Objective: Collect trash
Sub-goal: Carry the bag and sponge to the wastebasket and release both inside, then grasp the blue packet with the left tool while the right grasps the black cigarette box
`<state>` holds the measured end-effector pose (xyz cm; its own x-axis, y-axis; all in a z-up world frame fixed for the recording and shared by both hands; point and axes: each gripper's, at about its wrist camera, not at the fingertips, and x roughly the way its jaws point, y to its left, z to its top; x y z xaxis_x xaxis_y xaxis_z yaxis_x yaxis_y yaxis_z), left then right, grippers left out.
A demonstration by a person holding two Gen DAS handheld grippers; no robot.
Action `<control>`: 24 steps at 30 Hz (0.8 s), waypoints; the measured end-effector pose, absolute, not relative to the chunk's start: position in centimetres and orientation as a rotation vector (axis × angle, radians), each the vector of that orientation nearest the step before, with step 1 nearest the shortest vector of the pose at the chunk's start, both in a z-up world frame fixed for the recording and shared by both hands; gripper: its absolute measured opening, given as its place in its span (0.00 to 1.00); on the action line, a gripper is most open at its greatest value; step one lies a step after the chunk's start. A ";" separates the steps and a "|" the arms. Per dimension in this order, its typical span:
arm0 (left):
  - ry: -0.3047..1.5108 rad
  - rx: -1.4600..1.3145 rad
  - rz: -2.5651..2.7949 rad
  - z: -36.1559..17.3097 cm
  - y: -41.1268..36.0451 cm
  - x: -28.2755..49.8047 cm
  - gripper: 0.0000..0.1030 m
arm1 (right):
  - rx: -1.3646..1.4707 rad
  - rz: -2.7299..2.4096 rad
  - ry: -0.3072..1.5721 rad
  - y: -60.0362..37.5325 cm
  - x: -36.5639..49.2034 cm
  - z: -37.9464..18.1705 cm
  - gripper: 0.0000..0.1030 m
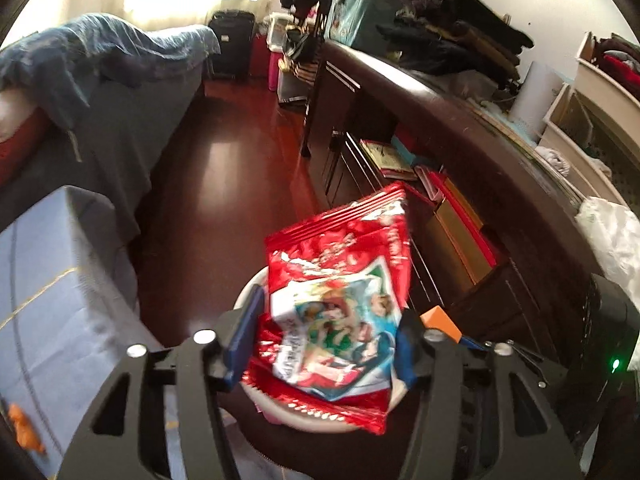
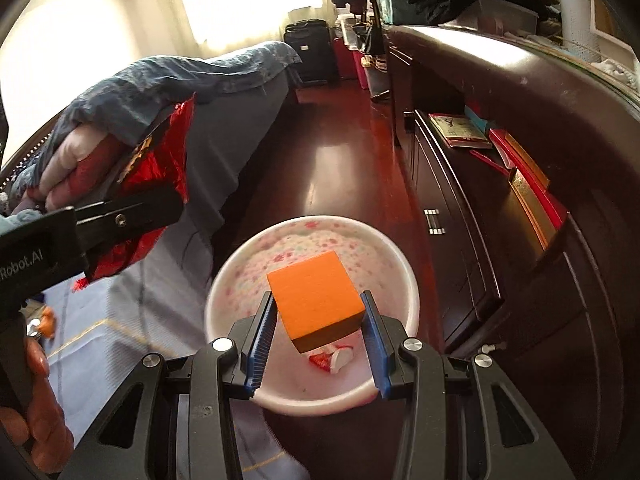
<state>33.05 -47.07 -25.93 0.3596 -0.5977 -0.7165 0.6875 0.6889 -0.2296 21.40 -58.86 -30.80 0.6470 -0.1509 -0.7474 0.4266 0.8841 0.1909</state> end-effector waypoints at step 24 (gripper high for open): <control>0.793 0.097 -0.586 -22.6 -36.0 31.8 0.96 | 0.346 -0.298 0.874 -52.0 19.4 -28.9 0.77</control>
